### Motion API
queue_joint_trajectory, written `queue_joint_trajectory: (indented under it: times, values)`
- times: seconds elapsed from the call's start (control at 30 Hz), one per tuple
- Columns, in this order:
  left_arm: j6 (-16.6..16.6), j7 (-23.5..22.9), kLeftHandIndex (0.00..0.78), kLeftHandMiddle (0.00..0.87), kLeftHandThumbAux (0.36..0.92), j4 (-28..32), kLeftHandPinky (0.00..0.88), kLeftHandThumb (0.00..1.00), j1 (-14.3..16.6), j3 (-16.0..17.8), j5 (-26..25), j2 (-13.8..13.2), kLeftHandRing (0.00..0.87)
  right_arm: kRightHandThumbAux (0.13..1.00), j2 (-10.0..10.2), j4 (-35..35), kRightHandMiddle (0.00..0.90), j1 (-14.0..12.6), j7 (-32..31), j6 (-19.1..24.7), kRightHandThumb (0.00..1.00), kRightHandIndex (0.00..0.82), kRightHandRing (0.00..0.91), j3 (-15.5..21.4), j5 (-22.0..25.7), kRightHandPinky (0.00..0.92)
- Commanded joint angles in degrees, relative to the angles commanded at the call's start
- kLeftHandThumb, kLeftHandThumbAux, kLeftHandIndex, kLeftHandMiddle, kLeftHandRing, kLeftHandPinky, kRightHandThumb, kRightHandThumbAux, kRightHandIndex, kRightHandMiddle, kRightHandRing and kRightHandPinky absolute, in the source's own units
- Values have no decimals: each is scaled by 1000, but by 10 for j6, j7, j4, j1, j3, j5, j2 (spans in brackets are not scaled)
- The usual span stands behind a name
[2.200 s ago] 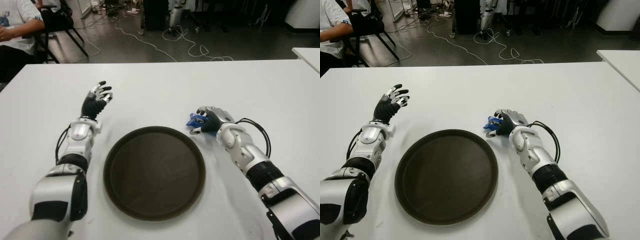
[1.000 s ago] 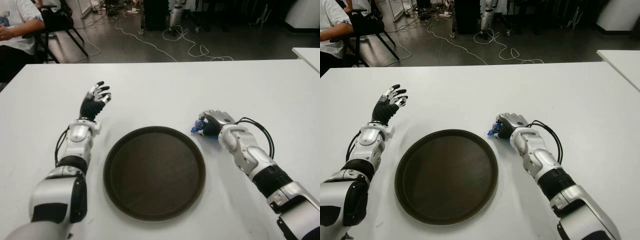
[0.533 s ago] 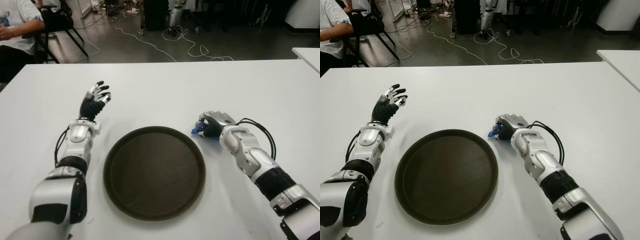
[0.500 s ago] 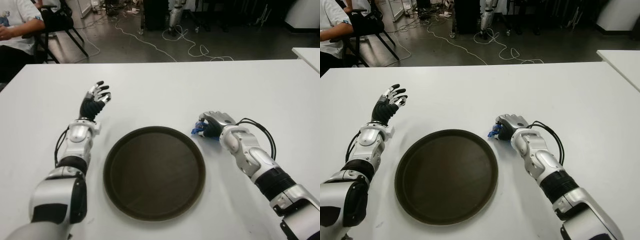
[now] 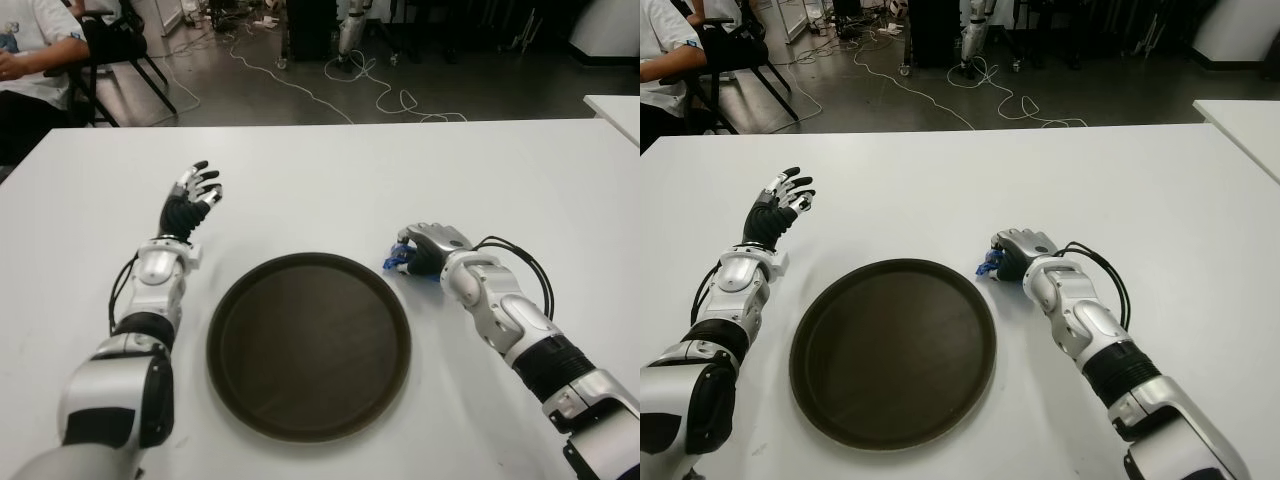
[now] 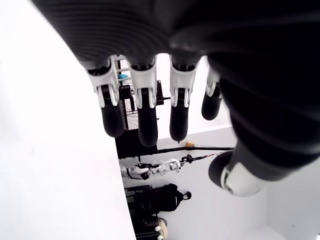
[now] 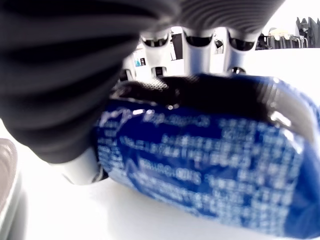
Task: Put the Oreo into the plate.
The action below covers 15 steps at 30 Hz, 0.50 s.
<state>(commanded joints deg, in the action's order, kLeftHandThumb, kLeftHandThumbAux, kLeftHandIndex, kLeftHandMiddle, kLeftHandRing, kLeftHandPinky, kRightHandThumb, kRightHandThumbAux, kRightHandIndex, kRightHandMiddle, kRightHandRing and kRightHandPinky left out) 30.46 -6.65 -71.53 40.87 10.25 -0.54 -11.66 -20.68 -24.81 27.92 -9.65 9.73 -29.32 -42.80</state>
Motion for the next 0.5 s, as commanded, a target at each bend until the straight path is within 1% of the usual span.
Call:
queue_joint_trajectory:
  times: [0.23,0.5]
  values:
    - [2,3,102,178,673,-1,187,149,0,-1,1,1,170,733,4,-4,672,-2,36,-3,685,428,663,8,-2,639]
    - [1,9,111,188,670,-2,198,135,2,-5,7,0,178,732,15,-14,704,-5,87,-4,686,430,696,24,7,665]
